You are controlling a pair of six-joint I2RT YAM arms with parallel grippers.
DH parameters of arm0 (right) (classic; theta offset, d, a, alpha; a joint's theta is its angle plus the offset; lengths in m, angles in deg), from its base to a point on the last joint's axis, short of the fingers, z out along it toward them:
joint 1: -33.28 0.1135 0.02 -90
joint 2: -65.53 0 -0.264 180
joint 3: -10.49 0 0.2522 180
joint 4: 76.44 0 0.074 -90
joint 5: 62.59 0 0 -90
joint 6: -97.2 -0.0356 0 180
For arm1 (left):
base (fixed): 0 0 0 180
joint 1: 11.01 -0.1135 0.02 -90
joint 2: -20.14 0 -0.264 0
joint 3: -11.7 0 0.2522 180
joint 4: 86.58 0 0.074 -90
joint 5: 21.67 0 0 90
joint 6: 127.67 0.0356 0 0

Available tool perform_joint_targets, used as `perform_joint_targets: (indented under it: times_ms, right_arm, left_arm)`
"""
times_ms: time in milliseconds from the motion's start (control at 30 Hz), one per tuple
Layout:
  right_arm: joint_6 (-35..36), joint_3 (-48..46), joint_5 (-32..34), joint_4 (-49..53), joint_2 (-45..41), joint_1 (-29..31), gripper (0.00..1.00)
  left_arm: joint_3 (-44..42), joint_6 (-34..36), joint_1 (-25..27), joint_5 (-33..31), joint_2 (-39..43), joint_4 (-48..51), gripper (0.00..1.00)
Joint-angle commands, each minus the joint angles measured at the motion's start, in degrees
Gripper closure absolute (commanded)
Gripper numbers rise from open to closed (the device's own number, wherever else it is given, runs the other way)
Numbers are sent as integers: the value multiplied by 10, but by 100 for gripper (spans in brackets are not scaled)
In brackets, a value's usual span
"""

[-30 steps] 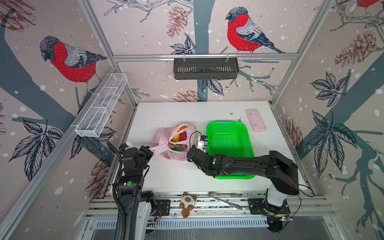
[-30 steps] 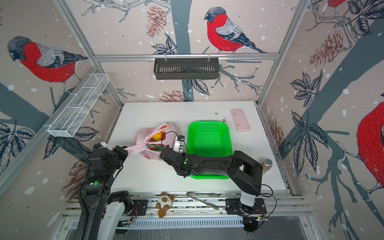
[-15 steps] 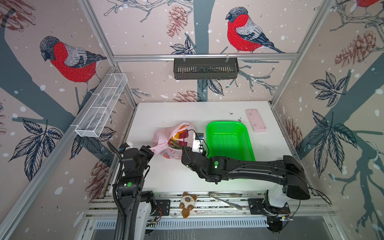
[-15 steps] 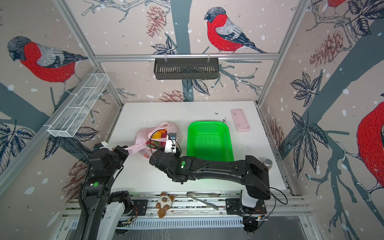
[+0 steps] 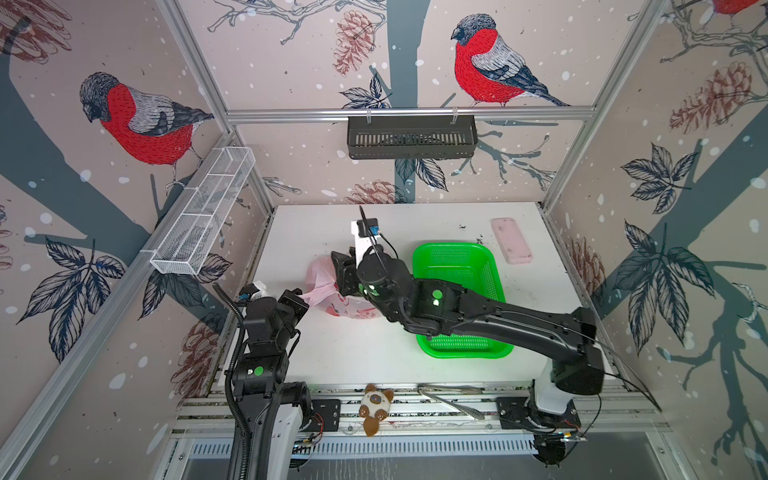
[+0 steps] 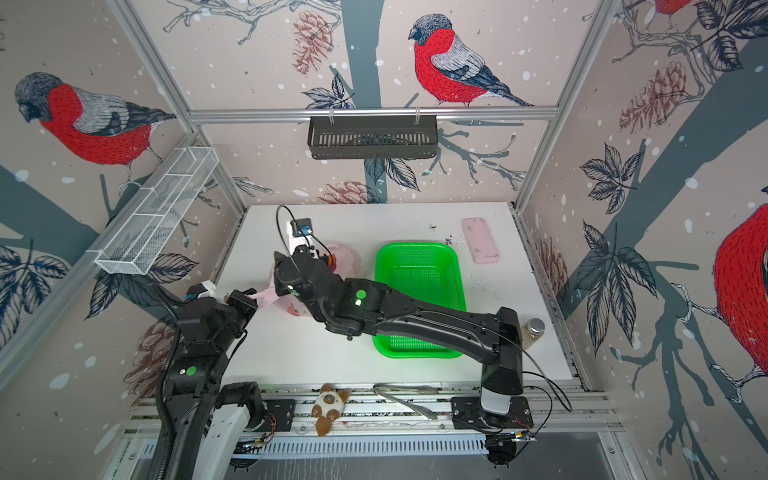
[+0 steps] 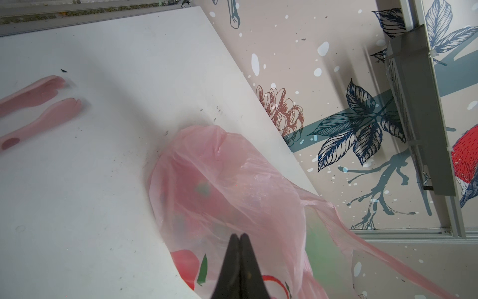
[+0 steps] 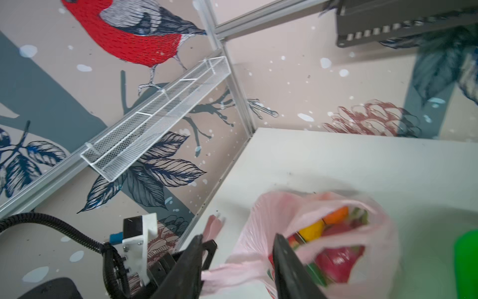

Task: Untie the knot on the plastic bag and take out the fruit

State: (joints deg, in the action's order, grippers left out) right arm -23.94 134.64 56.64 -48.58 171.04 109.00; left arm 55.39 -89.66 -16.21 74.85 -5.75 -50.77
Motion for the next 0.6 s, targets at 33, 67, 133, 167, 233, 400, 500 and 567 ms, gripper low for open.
perform_joint_targets:
  times_ms: [33, 67, 133, 167, 233, 400, 500, 567]
  right_arm:
    - [31, 125, -115, 95, 111, -19, 56]
    - [20, 144, -118, 103, 134, -26, 58]
    - [-4, 144, -123, 100, 158, -42, 62]
    - [-20, 130, -124, 96, 162, -49, 64]
    - [-41, 97, -119, 88, 160, -58, 66]
    - [-68, 3, -72, 74, 129, -62, 69]
    - [-82, -49, -81, 64, 115, -71, 70]
    - [-91, -73, -94, 68, 114, -76, 70]
  left_arm:
    - [-2, 5, 0, 3, 8, -19, 100]
    - [-3, 5, 0, 2, 10, -19, 100]
    - [-3, 7, 0, -3, 15, -16, 100]
    - [-2, 7, 0, -5, 16, -14, 100]
    - [-1, 10, 0, -11, 17, -7, 100]
    - [2, 13, 0, -28, 20, 12, 100]
    - [3, 11, 0, -33, 18, 22, 100]
    - [4, 8, 0, -35, 17, 29, 100]
